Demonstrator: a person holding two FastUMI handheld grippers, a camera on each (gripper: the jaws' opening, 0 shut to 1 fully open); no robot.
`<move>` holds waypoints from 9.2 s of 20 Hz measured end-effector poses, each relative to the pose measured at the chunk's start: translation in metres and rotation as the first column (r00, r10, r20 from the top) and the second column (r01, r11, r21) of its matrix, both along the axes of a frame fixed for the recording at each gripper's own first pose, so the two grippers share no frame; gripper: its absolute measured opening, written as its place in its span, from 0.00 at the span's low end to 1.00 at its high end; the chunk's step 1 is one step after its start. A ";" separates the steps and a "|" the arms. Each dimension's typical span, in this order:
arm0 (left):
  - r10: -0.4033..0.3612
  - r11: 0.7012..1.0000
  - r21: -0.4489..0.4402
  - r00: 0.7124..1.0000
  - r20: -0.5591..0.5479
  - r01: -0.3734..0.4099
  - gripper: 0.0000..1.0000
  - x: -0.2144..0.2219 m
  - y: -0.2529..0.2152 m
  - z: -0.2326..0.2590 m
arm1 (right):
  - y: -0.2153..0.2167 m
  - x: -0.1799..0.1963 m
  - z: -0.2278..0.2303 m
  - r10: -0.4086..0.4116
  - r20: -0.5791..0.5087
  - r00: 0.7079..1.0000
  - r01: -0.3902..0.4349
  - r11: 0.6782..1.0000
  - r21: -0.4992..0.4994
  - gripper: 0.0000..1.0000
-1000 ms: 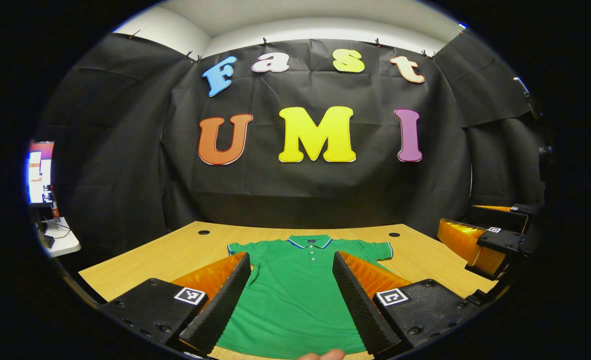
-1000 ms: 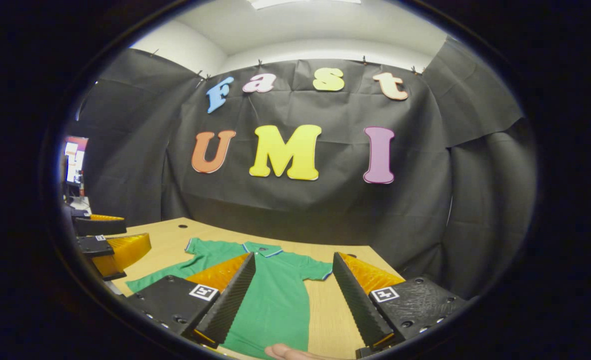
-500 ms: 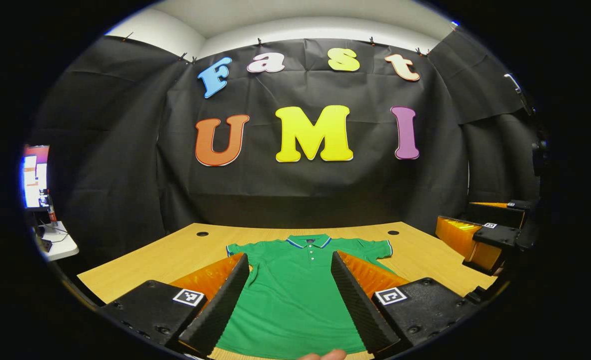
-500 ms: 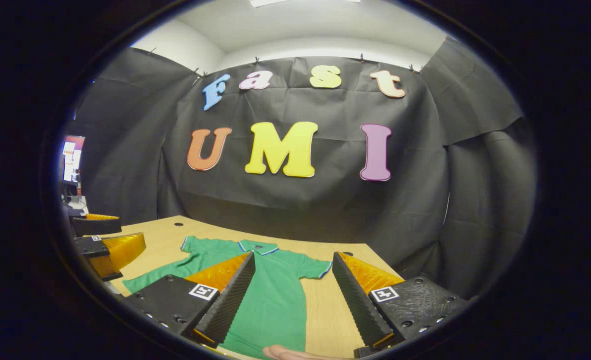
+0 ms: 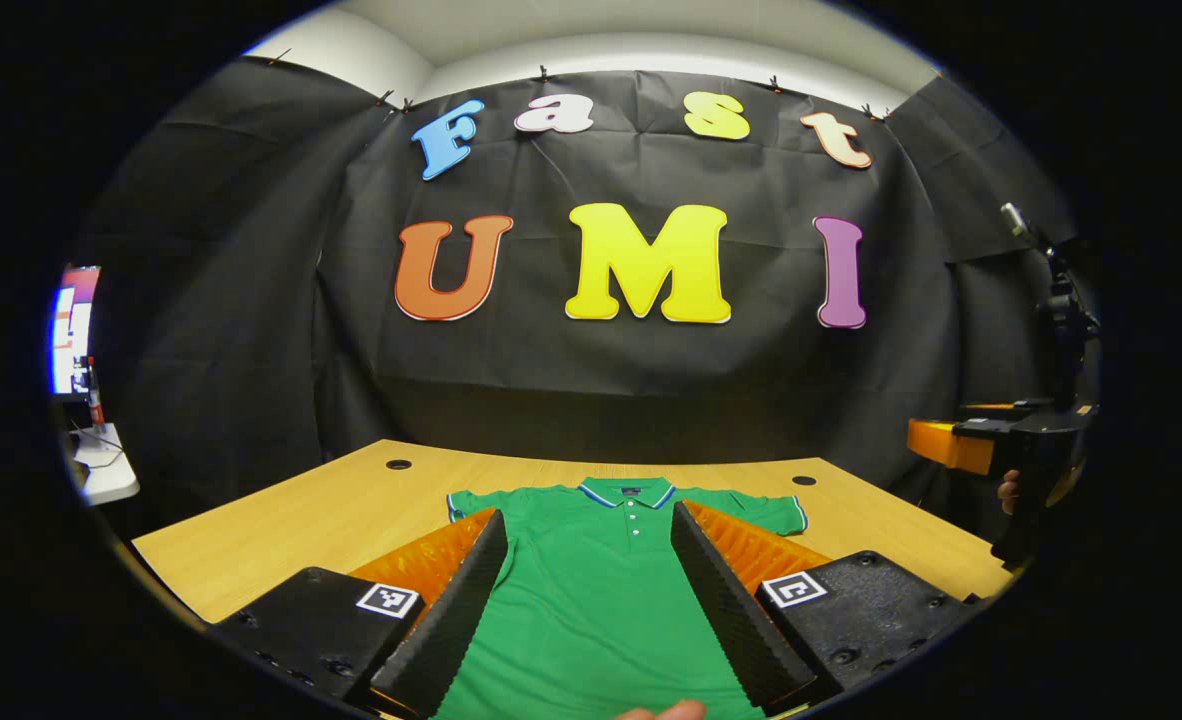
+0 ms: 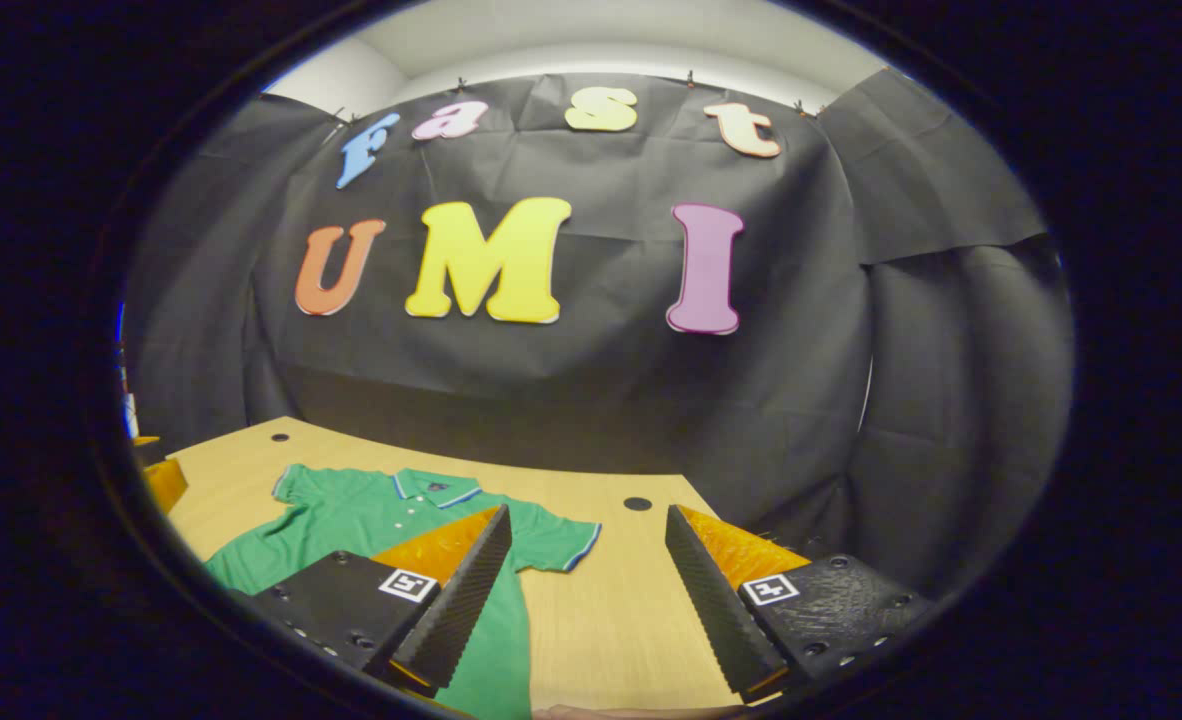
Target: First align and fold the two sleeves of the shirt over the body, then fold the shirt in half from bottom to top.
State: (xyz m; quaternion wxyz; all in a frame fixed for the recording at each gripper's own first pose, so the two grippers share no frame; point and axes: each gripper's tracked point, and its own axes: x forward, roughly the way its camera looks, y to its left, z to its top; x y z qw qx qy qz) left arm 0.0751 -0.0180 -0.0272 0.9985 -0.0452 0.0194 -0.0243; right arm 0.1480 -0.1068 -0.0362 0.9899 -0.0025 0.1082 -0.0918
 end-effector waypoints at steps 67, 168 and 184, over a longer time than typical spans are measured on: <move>0.251 0.954 0.188 0.965 -0.077 -0.233 1.00 0.150 0.136 -0.038 | 0.146 0.069 -0.014 0.265 -0.061 0.962 -0.255 0.958 0.128 0.96; -0.074 0.995 0.026 0.888 -0.453 0.096 0.08 -0.053 0.090 -0.194 | 0.127 -0.157 -0.200 0.322 -0.322 0.890 -0.248 0.936 0.249 0.02; -0.106 0.992 0.044 0.976 -0.190 0.116 0.07 0.025 0.067 -0.076 | 0.129 -0.069 -0.081 0.330 -0.123 0.936 -0.306 0.936 0.174 0.00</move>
